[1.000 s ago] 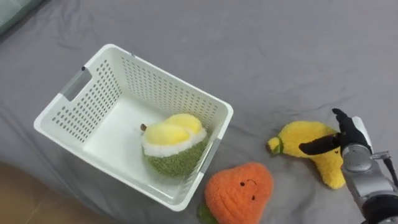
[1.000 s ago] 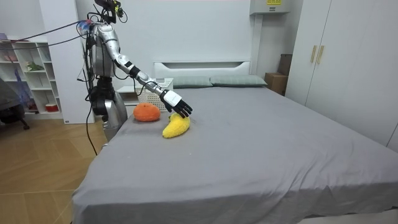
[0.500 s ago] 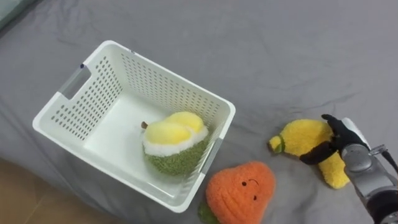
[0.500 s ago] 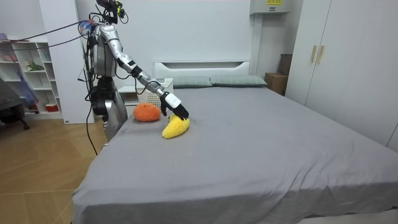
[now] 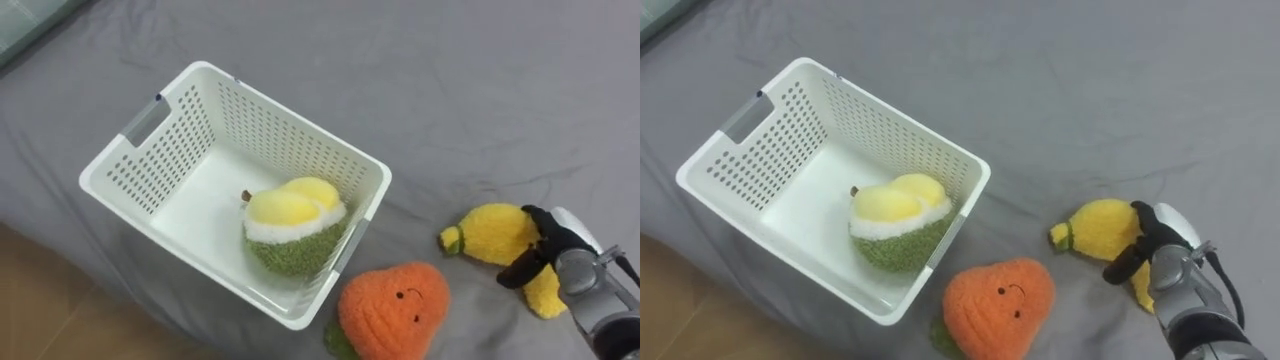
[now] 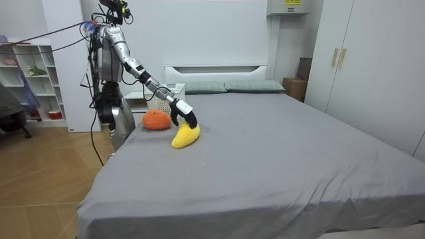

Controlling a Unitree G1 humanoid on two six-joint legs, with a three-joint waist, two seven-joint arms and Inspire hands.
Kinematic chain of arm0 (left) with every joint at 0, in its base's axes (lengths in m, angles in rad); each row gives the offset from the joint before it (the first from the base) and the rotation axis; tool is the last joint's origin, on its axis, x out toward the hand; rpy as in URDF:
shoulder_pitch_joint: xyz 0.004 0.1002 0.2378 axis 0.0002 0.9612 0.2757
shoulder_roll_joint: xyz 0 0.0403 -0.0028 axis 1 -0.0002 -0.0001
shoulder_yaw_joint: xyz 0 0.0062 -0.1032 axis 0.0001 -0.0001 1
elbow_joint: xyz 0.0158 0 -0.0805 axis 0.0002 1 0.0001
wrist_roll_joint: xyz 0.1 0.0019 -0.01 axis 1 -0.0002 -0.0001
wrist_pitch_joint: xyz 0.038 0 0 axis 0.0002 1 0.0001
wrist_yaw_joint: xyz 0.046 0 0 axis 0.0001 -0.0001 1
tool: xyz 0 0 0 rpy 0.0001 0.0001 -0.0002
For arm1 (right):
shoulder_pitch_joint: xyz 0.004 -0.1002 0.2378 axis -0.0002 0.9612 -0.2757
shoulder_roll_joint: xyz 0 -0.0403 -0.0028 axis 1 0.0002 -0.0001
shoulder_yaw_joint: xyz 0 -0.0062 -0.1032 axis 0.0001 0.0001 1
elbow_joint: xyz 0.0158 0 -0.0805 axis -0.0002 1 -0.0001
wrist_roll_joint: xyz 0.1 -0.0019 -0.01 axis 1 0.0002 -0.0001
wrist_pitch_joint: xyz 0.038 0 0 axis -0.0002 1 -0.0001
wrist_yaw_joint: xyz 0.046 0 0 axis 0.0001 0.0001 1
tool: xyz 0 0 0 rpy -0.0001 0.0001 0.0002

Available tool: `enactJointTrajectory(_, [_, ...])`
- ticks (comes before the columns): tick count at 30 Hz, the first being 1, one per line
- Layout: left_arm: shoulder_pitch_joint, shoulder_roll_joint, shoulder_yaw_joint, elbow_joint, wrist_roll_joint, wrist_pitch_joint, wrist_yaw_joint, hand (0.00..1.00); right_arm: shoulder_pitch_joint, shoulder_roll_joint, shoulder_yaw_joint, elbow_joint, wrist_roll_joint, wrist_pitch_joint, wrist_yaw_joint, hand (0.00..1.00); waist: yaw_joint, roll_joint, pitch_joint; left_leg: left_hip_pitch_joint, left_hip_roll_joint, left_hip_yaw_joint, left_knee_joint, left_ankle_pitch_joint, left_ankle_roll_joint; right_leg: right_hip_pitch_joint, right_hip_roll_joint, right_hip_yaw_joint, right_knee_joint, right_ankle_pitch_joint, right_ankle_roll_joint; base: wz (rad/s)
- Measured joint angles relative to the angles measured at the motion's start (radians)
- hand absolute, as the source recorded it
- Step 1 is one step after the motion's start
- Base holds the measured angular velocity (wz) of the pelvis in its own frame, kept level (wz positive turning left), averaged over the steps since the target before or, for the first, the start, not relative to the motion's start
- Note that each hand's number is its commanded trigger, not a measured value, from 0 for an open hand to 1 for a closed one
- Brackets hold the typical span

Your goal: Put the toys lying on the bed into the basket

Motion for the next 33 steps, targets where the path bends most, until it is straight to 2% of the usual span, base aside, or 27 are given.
enactJointTrajectory(11, [-0.003,-0.001,-0.018,0.003,0.000,-0.004,0.000,0.00,0.007,-0.002,-0.004,0.026,-0.001,-0.001,-0.012,1.00,0.000,0.011,-0.0004,0.000,-0.002,-0.013,-0.003,0.000,0.000,0.002,-0.001,-0.002,0.000,0.000,0.000,0.03])
enactJointTrajectory(18, [-0.003,-0.001,-0.017,0.016,0.003,-0.019,0.001,0.00,0.014,0.001,-0.004,0.032,-0.004,-0.007,-0.002,1.00,0.002,0.011,-0.0013,0.003,-0.002,-0.017,0.003,0.002,-0.001,0.009,-0.003,-0.003,0.001,0.000,0.000,0.01])
enactJointTrajectory(27, [-0.002,0.001,-0.017,0.026,0.003,-0.019,0.001,0.00,0.051,0.004,-0.004,0.041,0.011,-0.012,-0.027,1.00,0.004,0.012,-0.0019,0.003,-0.012,-0.042,0.009,0.009,-0.002,0.023,-0.002,-0.022,0.000,0.000,0.000,0.09])
enactJointTrajectory(33, [0.004,0.018,-0.017,0.021,0.004,-0.018,0.000,0.00,0.085,0.006,-0.004,0.026,0.035,-0.012,-0.044,1.00,0.014,0.000,-0.0102,0.006,-0.015,-0.044,0.012,0.012,-0.001,0.028,-0.003,-0.021,0.000,0.000,0.000,0.01])
